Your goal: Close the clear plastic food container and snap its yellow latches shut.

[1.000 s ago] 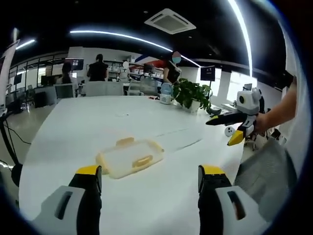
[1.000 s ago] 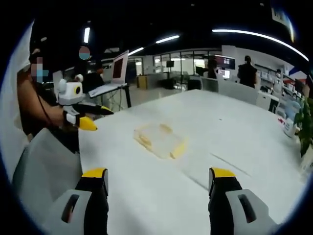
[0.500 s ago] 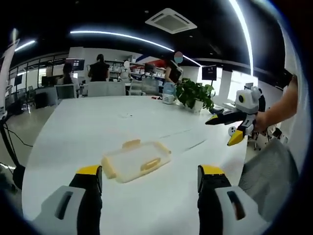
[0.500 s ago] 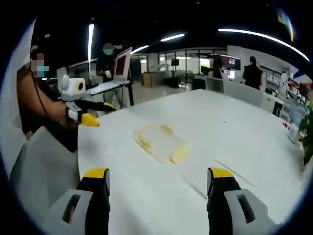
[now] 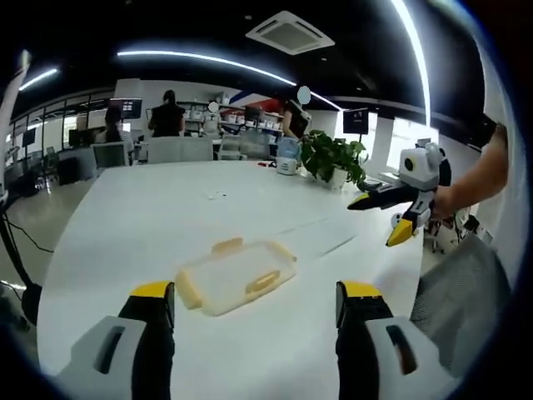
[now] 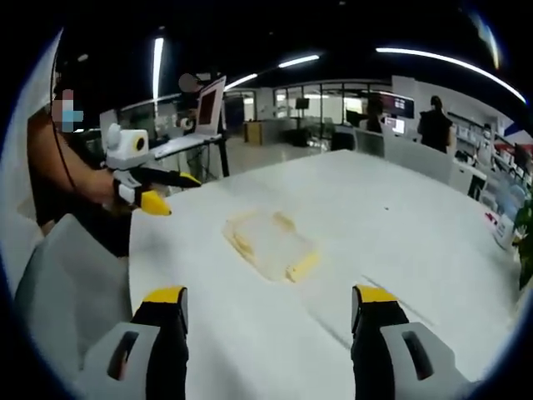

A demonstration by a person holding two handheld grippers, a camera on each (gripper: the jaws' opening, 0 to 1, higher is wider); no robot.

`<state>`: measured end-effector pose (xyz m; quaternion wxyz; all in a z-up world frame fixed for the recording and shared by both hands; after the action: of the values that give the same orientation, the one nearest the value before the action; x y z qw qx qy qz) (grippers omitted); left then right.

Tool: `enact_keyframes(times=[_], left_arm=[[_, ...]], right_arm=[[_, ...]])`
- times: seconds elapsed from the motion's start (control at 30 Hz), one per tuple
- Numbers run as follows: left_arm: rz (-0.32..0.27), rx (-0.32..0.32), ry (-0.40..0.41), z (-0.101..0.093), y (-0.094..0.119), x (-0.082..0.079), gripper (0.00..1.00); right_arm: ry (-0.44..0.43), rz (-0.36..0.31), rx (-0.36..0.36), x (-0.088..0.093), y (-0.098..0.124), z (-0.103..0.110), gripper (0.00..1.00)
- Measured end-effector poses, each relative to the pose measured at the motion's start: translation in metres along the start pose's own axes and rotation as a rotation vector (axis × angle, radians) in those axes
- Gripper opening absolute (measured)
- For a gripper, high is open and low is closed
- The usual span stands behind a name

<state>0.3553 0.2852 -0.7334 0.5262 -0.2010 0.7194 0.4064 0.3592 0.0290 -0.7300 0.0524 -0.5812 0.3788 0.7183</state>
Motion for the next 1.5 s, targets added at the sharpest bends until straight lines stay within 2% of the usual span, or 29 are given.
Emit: enact_keyframes(times=[1.5], left_arm=[[0.047, 0.026, -0.038, 0.033, -0.028, -0.001, 0.79]], right_arm=[[0.056, 0.035, -0.058, -0.013, -0.041, -0.023, 0.77]])
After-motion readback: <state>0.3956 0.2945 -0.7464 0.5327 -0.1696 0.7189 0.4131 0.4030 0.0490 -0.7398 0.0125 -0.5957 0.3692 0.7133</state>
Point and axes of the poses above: the point that each gripper's makers call its tool centre point, and the gripper's own axes: y roughly backward along the fingers, z roughly to its left, x roughly out of its underside, the point moved 4 cm from there along y, roughly backward along the fingers, and after that the axes turned 1 degree about -x, right-handed, at the moved point
